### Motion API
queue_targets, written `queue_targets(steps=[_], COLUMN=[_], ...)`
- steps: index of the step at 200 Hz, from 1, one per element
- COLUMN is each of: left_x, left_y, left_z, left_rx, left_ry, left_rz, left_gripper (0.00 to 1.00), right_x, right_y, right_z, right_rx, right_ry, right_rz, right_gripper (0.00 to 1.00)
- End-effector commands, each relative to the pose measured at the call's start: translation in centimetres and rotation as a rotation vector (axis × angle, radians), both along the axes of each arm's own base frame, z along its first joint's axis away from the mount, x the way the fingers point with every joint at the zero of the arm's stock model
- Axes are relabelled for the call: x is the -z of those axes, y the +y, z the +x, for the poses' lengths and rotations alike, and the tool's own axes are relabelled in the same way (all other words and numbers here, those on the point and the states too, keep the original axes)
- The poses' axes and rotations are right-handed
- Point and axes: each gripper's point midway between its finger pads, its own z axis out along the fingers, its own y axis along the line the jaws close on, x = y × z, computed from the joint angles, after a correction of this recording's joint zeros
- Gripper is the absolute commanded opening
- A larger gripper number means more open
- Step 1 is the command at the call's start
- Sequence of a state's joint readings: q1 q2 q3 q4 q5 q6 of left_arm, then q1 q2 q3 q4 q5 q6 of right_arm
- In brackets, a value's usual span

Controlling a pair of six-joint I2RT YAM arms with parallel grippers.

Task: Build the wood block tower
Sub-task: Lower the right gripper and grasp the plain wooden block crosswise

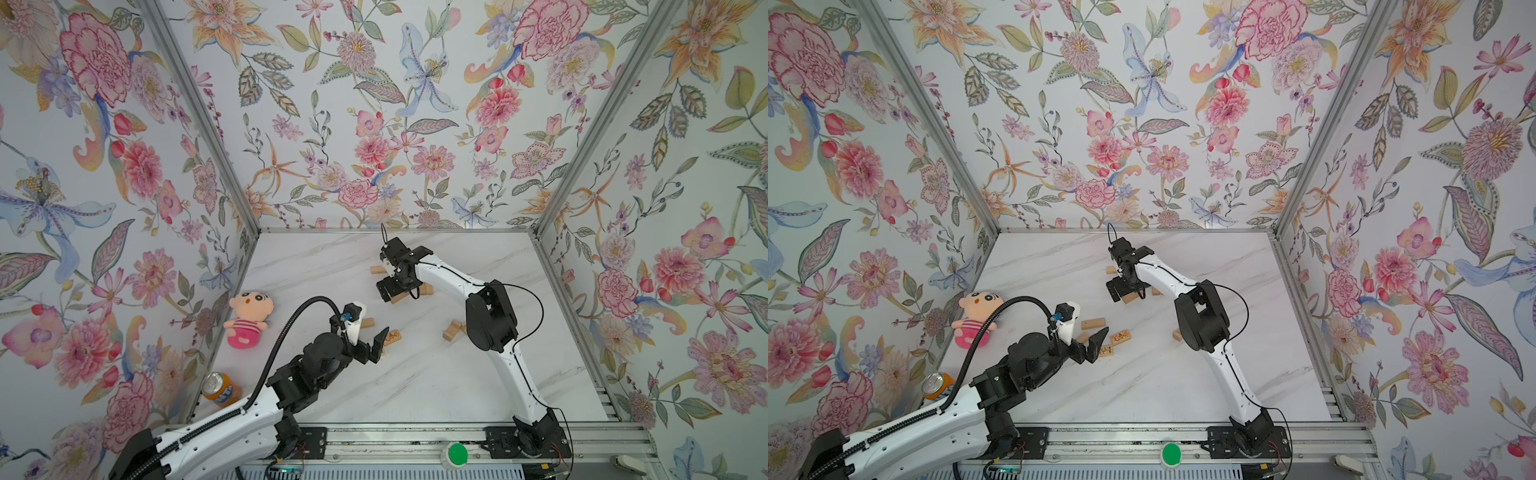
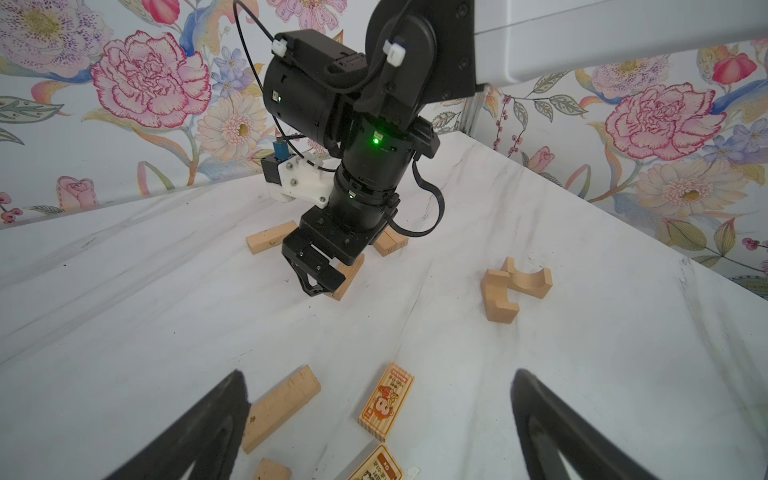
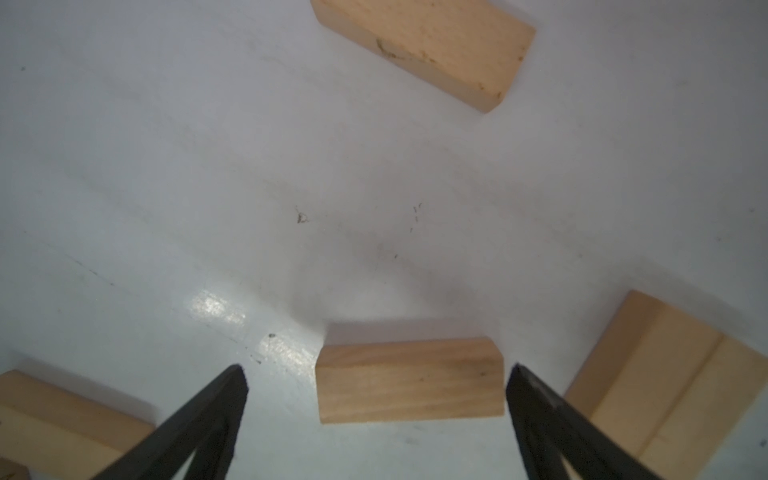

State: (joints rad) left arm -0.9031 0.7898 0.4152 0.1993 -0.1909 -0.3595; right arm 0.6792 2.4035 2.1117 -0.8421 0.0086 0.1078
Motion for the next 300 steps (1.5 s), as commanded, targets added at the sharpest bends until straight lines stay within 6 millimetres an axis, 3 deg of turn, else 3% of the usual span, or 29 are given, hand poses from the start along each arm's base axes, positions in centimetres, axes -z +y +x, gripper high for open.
queue_targets(steps=[1, 126, 183, 210, 245, 300], left_x=[-1.7, -1.4, -1.4, -1.5, -1.6, -1.8], left_y=[-0.1, -0.2, 0.0, 0.0, 0.1, 0.2], left_z=[0.6, 0.7, 0.8, 0.7, 0.6, 0.7], left_rx=[-0.013, -0.016, -0.021, -0.016, -0.019, -0.021], left_ry=[-0.031, -0.03, -0.037, -0.041, -0.048, -0.062], left_rz=[-0.025, -0.014, -0.017, -0.022, -0.023, -0.011], left_gripper=[0.99, 0.99, 0.99, 0.99, 0.99, 0.99], right_x=[2.1, 3.6, 3.8, 3.7, 2.4, -1.7], right_y=[-1.0, -1.7, -1.9, -2.0, -2.0, -1.9], right_z=[-0.4, -0.8, -1.0, -0.9, -0.6, 0.9], right_rx=[-0.006, 0.01, 0.018, 0.03, 0.054, 0.118], right_ry=[0.044, 0.088, 0.095, 0.087, 0.058, -0.016], right_rz=[-0.041, -0.044, -0.052, -0.059, -0.052, 0.002], right_gripper=[1.0, 0.94, 0.76, 0.72, 0.68, 0.67])
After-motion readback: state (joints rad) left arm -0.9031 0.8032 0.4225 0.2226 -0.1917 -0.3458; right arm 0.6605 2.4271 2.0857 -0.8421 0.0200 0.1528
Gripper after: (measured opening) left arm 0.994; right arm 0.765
